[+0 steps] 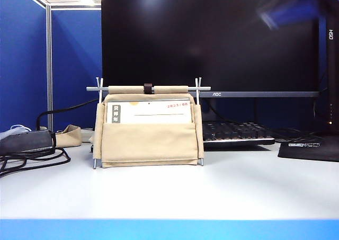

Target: Turn one page of the calendar.

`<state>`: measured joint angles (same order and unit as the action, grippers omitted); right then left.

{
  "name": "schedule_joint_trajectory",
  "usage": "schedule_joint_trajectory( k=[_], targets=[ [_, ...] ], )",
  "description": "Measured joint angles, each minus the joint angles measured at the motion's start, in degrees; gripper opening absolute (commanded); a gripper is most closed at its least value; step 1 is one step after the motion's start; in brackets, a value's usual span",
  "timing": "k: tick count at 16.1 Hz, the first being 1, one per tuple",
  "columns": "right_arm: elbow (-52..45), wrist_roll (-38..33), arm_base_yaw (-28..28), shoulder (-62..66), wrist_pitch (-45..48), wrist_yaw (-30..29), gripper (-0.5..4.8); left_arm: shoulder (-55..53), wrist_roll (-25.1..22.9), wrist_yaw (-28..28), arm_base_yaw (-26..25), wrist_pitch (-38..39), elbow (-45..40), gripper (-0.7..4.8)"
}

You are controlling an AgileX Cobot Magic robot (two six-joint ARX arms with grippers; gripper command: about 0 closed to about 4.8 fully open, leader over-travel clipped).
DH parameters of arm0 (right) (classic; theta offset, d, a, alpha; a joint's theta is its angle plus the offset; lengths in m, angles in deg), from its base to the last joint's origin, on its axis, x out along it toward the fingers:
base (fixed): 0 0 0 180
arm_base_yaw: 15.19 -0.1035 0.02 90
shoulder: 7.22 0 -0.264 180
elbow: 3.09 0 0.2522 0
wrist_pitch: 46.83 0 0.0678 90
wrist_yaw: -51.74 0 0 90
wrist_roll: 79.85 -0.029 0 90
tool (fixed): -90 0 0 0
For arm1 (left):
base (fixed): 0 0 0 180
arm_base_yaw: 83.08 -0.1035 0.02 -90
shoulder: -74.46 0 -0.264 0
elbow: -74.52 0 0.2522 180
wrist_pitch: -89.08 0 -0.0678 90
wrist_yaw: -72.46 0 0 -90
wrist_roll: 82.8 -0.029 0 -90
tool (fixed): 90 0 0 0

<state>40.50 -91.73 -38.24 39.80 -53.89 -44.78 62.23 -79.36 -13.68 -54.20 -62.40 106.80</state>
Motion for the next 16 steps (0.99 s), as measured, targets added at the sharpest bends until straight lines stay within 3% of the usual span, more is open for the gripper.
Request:
schedule_joint_trajectory(
  k=[4,6,8,13,16],
  targets=[
    [-18.56,-0.39,-0.07,-12.37,0.46,4.59,0.53,-0.02,0.26,-0.02,0.0,-0.79,-3.76,0.18],
    [-21.33,-0.07,0.02,-14.38,0.94,8.09,0.53,-0.09,3.96,-0.04,0.0,-1.11,-7.5,0.18],
    [-23.39,0.09,-0.02,-14.86,1.55,8.02,0.53,-0.07,8.57,-0.02,0.0,-4.35,-10.43,0.18],
    [-27.52,0.17,-0.02,-14.86,1.95,8.02,0.53,-0.04,7.74,-5.42,-0.02,-6.03,-14.1,0.17],
    [-29.35,0.13,-0.02,-14.8,1.38,8.0,0.52,-0.04,7.78,-4.0,-0.02,-5.88,-15.1,0.17]
  ],
)
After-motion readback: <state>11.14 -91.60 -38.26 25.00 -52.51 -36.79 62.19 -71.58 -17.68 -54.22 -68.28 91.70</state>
